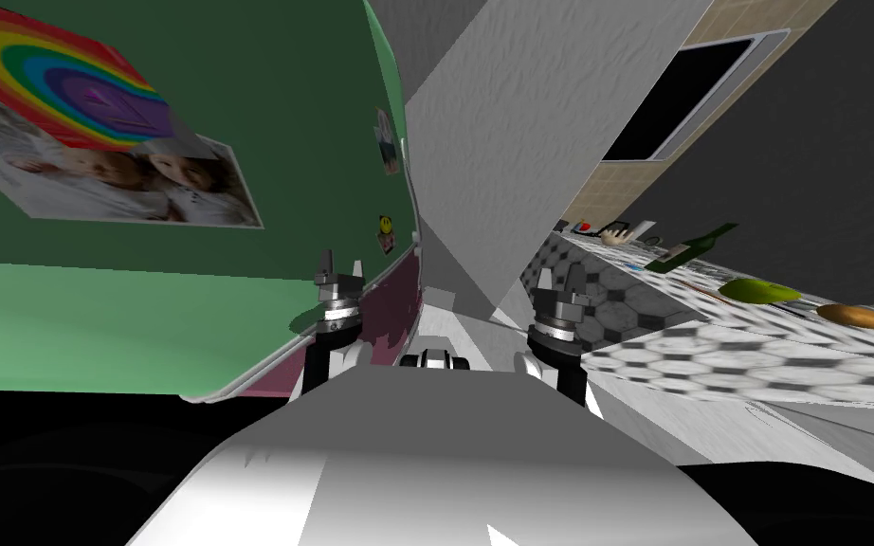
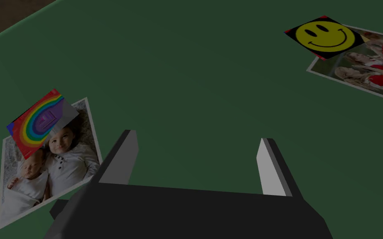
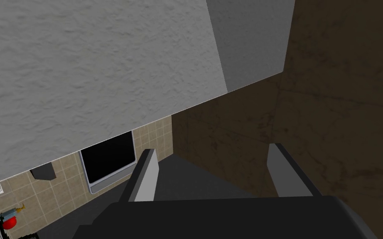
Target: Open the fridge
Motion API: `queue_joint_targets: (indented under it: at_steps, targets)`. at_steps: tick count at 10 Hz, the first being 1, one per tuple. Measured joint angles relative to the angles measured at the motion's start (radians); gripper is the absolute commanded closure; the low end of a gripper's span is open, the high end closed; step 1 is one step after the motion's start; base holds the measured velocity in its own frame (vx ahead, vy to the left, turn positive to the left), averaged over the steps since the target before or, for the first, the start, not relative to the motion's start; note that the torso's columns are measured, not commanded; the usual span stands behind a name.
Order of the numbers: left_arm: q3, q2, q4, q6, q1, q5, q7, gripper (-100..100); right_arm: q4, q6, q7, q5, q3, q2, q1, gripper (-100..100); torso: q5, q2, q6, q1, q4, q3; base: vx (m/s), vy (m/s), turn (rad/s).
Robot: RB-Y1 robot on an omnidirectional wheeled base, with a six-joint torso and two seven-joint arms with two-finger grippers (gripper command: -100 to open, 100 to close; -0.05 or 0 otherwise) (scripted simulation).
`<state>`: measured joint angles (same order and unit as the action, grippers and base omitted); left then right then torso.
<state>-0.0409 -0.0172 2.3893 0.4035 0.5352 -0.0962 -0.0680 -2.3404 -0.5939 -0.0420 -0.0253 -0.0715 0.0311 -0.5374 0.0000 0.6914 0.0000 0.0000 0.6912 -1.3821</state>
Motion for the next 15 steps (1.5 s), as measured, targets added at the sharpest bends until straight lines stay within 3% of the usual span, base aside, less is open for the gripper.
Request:
queue_joint_targets:
  at_steps: [2,8,11,15]
  targets:
    - [-0.002,0.044,-0.023,0.009,-0.001,-0.004,-0.005,-100,0.000,0.000,0.000,0.000,0.000,0.000,0.000,0,0.000,0.041,0.000,0.000,0.042,-0.090,0.064,-0.014,-0.046]
    - [0.005,0.141,-0.164,0.084,-0.007,-0.034,-0.040,-100,0.000,0.000,0.000,0.000,0.000,0.000,0.000,0,0.000,0.046,0.000,-0.001,0.047,-0.094,0.096,-0.010,-0.059]
    - [0.017,0.173,-0.255,0.119,-0.031,-0.058,-0.066,-100,0.000,0.000,0.000,0.000,0.000,0.000,0.000,0,0.000,0.046,0.000,0.001,0.047,-0.095,0.117,-0.008,-0.065]
    - [0.014,0.185,-0.346,0.165,-0.032,-0.073,-0.085,-100,0.000,0.000,0.000,0.000,0.000,0.000,0.000,0,0.000,0.047,0.000,0.000,0.047,-0.093,0.087,-0.010,-0.059]
